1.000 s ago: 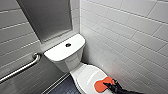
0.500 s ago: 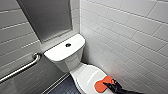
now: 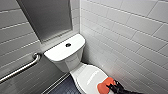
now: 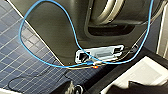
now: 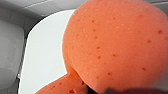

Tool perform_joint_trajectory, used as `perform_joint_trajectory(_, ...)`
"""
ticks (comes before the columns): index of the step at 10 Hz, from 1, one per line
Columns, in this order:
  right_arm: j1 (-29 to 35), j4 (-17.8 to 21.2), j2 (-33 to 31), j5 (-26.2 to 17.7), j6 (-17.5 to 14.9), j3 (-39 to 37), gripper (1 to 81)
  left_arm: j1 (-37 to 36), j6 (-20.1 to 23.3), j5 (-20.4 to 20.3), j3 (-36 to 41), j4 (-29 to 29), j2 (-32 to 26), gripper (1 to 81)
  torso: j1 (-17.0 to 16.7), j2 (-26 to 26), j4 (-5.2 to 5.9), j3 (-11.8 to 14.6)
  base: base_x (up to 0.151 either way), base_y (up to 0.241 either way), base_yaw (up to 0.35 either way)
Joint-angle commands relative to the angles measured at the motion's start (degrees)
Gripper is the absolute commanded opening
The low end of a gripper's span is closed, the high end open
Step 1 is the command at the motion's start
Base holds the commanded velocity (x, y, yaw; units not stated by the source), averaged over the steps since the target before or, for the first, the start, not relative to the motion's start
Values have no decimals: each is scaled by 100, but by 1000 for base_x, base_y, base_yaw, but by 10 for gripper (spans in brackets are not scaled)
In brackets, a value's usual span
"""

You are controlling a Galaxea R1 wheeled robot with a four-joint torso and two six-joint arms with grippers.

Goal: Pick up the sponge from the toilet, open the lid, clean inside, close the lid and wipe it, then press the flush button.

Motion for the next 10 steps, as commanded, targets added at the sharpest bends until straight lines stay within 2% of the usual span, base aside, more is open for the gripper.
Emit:
perform_joint_trajectory(1, 754, 27, -1384, -295, 74, 1731, 10, 178, 23, 493, 150, -6, 23, 811, 0, 0, 0, 0, 0, 0, 0)
perform_joint_trajectory(3, 606, 10, -2289, -408, 74, 2699, 10, -68, 15, 501, 552, -41, -204, 811, 0, 0, 0, 0, 0, 0, 0)
perform_joint_trajectory(4, 298, -17, -2625, -497, 74, 2965, 10, -200, 24, 501, 1035, -24, -476, 811, 0, 0, 0, 0, 0, 0, 0)
perform_joint_trajectory(8, -1389, -26, -3197, -400, -5, 3106, 10, -929, 33, 510, 3312, 21, -2014, 811, 0, 0, 2, 0, 0, 0, 0)
perform_joint_trajectory(10, -2049, -34, -3224, -322, -32, 3062, 10, -1237, 41, 519, 4008, 29, -2464, 811, 0, 0, 2, 0, 0, 0, 0)
